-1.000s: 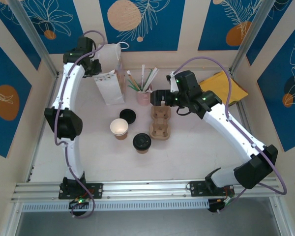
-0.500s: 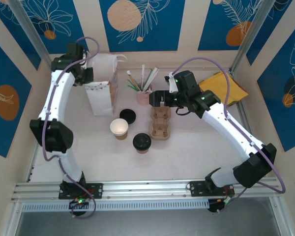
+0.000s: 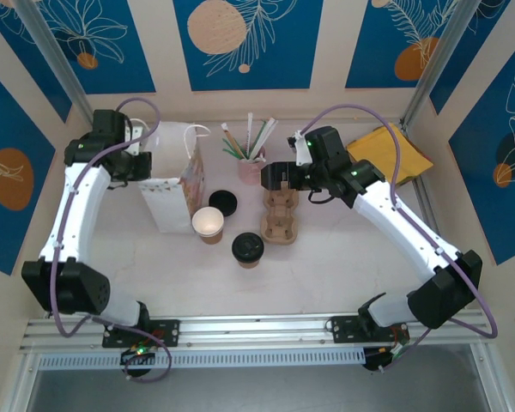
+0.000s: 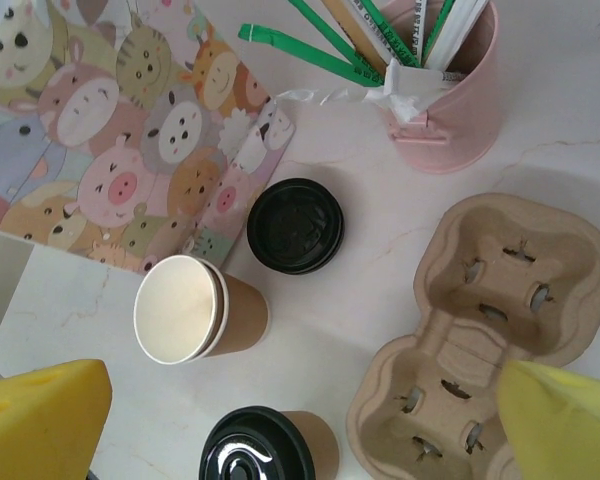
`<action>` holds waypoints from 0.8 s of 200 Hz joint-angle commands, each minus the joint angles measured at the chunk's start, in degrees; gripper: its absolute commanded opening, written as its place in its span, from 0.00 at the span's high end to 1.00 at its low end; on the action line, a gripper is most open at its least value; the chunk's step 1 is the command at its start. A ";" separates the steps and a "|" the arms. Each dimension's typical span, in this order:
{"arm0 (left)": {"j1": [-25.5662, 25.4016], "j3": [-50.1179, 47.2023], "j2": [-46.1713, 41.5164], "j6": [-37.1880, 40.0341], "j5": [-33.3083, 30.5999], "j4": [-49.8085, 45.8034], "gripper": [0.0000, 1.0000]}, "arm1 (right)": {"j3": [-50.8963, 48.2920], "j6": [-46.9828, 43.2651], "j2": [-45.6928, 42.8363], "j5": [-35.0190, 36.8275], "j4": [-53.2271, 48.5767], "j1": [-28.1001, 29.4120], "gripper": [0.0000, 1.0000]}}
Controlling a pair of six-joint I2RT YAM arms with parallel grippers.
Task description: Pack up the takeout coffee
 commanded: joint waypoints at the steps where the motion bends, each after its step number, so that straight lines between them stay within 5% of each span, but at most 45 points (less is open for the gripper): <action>1: 0.62 -2.65 -3.61 2.62 2.31 -0.41 1.00 | -1.07 -0.69 -2.51 -2.09 1.29 -0.27 0.01; 35: 0.63 -5.86 -6.83 3.33 4.62 0.29 1.00 | -1.76 -0.49 -3.40 -2.20 1.14 -0.29 0.01; 47: 0.60 -6.63 -7.15 3.03 4.19 0.37 0.87 | -2.03 -0.39 -3.79 -2.22 1.14 -0.29 0.01; 58: 0.62 -6.53 -7.36 2.40 3.71 0.31 0.64 | -2.21 -0.38 -4.05 -2.19 0.97 -0.31 0.01; 100: 0.64 -1.59 -7.02 -0.95 3.34 -3.12 0.47 | -3.25 0.13 -5.30 -1.85 0.79 -0.20 0.01; 126: 0.53 -0.73 -8.70 -4.99 4.72 -4.54 0.07 | -3.43 0.32 -5.74 -1.70 0.39 -0.13 0.01; 160: 0.44 -0.54 -12.65 -9.57 3.98 -6.31 0.00 | -3.88 0.42 -6.53 -1.50 0.17 -0.03 0.01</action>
